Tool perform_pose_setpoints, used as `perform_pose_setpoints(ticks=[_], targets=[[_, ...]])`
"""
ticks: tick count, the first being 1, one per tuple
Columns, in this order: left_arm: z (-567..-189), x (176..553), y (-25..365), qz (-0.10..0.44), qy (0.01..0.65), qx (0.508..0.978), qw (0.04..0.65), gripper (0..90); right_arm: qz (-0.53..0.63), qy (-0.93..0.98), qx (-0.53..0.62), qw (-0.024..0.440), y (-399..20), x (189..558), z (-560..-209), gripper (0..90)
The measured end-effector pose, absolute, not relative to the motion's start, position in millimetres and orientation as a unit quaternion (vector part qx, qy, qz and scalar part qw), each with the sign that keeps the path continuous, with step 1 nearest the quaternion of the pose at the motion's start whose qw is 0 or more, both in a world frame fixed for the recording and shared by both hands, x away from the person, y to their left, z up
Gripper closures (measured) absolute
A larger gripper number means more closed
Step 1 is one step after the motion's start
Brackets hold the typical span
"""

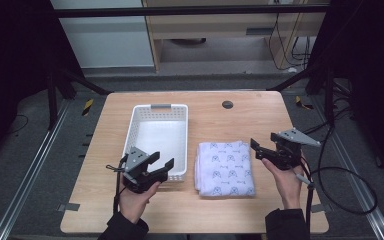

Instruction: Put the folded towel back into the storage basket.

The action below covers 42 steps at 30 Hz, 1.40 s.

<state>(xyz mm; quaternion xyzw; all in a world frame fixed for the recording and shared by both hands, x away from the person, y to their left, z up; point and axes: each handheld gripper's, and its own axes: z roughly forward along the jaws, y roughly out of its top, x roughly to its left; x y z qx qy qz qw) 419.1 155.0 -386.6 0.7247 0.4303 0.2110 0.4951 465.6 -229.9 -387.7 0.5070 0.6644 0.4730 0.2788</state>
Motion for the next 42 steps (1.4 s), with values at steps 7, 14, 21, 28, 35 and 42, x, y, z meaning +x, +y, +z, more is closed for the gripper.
perform_pose_setpoints(ticks=[7,14,21,28,35,42], targets=[[-389,420,131,0.200,0.416,0.737,0.494,43.1,0.464,0.662,0.517,0.283,-227,471,-395,21.6],[-395,421,114,0.186,0.410,0.745,0.492,45.2,0.462,0.658,0.519,0.291,-225,473,-399,21.9],[-401,415,100,0.177,0.406,0.750,0.491,47.9,0.455,0.663,0.522,0.284,-221,476,-411,21.6],[-413,408,82,0.173,0.396,0.764,0.479,48.4,0.450,0.670,0.525,0.269,-220,475,-422,22.5],[-431,407,75,0.159,0.402,0.774,0.462,48.3,0.442,0.678,0.527,0.258,-217,476,-433,22.4],[-447,406,73,0.149,0.414,0.778,0.449,48.0,0.439,0.686,0.525,0.249,-216,476,-439,22.0]])
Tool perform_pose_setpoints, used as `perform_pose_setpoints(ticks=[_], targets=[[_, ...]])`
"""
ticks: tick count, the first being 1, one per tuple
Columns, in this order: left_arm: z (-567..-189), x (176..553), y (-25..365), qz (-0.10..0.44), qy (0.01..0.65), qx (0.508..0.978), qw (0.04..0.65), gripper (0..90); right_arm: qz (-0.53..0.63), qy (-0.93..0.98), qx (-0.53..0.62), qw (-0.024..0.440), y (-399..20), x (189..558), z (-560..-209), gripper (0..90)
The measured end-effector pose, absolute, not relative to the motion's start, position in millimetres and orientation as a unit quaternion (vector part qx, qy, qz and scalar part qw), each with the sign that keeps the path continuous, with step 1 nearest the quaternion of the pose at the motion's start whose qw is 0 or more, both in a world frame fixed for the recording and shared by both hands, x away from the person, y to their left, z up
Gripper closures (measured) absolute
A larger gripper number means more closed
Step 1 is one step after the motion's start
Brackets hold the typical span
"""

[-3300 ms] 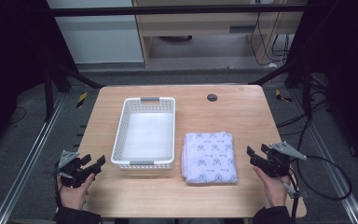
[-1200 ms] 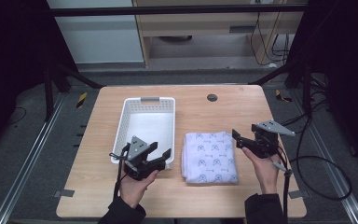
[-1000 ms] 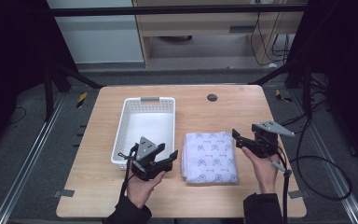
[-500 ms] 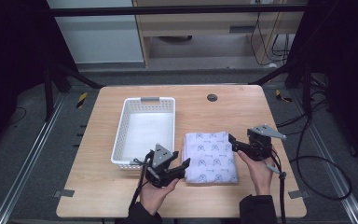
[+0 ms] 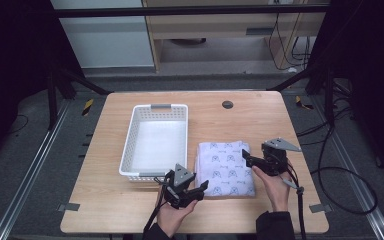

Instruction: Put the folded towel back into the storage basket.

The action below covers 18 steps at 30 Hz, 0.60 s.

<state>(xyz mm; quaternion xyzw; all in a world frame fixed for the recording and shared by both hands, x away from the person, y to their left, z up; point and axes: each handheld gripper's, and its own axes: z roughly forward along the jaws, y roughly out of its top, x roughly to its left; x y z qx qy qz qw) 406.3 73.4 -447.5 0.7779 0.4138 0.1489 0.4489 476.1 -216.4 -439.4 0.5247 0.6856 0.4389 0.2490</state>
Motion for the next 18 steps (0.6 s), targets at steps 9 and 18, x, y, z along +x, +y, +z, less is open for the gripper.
perform_pose_setpoints(ticks=[9,18], targets=[[-467,411,68,0.152,0.430,0.781,0.426,44.5,0.439,0.680,0.535,0.240,-217,478,-448,21.0],[-480,418,64,0.153,0.447,0.778,0.415,38.2,0.436,0.677,0.545,0.234,-218,486,-456,23.2]])
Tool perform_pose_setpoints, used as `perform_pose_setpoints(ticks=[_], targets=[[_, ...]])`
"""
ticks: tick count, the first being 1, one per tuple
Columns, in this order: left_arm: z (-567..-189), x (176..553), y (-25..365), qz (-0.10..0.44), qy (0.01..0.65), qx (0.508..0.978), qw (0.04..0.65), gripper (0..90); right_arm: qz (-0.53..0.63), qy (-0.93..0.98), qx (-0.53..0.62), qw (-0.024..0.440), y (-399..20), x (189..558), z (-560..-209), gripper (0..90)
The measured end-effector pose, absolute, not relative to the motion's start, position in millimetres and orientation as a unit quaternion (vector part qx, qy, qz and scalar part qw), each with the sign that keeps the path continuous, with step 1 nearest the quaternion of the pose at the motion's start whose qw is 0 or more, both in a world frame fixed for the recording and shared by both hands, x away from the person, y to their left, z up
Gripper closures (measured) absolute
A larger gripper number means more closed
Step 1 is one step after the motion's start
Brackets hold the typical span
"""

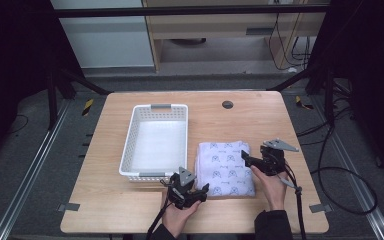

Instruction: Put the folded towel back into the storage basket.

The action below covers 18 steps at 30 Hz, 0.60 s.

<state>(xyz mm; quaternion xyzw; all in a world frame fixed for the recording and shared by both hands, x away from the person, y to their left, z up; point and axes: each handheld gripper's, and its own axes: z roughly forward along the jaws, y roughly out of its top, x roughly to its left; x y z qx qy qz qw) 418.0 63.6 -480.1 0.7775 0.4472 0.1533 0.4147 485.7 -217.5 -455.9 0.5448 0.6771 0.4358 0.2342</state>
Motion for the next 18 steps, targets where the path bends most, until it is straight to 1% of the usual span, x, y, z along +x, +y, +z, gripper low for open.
perform_pose_setpoints(ticks=[2,3,6,10,12,17,18], targets=[[-481,419,63,0.153,0.448,0.778,0.414,37.7,0.434,0.677,0.547,0.233,-218,487,-457,23.9],[-483,421,61,0.152,0.449,0.777,0.413,36.8,0.432,0.677,0.549,0.229,-218,491,-460,26.5],[-487,424,59,0.149,0.454,0.776,0.412,35.4,0.429,0.679,0.553,0.222,-218,496,-464,28.9],[-490,426,57,0.146,0.459,0.774,0.411,34.7,0.423,0.682,0.556,0.216,-217,502,-469,31.1],[-491,428,57,0.145,0.460,0.774,0.411,34.0,0.419,0.686,0.560,0.201,-215,507,-476,34.2],[-495,434,57,0.140,0.469,0.768,0.413,32.7,0.409,0.689,0.565,0.197,-213,512,-484,41.1],[-495,434,57,0.140,0.469,0.768,0.413,32.8,0.409,0.689,0.565,0.197,-213,512,-484,41.1]])
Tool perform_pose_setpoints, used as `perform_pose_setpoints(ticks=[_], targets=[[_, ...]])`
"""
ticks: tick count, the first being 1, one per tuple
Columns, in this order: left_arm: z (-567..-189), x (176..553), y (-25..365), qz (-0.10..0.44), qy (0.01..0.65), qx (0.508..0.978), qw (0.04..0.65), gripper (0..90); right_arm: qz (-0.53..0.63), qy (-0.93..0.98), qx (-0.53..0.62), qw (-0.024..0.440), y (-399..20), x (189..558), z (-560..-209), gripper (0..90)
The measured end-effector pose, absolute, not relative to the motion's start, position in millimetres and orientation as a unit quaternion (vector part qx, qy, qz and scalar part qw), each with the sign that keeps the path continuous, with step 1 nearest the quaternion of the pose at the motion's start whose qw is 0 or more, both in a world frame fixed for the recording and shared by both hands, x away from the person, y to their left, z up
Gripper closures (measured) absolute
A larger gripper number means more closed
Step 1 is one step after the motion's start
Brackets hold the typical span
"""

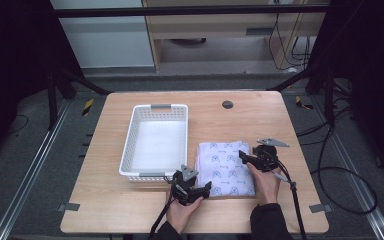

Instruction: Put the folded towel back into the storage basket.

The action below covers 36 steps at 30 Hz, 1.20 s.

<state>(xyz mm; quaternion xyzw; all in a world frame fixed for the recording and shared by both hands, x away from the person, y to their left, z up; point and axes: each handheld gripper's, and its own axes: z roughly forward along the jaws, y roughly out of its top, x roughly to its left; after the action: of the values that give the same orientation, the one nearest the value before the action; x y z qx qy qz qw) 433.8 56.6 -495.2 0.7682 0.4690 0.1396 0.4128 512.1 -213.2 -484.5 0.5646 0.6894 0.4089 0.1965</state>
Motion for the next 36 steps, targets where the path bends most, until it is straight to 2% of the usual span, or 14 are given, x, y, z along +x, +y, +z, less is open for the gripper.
perform_pose_setpoints(ticks=[3,14,19,25,31,36], targets=[[-498,435,55,0.139,0.466,0.774,0.405,32.5,0.405,0.691,0.570,0.185,-212,514,-491,45.6],[-505,439,52,0.131,0.462,0.778,0.405,31.2,0.393,0.698,0.573,0.173,-210,515,-498,50.3],[-505,439,50,0.129,0.460,0.779,0.407,33.8,0.388,0.703,0.571,0.171,-209,515,-500,53.5],[-502,441,46,0.119,0.466,0.780,0.401,42.5,0.391,0.704,0.571,0.162,-209,516,-501,57.4],[-503,442,48,0.099,0.469,0.776,0.410,53.8,0.396,0.697,0.577,0.156,-208,515,-501,68.3],[-503,444,51,0.070,0.478,0.767,0.422,66.5,0.402,0.689,0.583,0.154,-209,515,-500,76.3]])
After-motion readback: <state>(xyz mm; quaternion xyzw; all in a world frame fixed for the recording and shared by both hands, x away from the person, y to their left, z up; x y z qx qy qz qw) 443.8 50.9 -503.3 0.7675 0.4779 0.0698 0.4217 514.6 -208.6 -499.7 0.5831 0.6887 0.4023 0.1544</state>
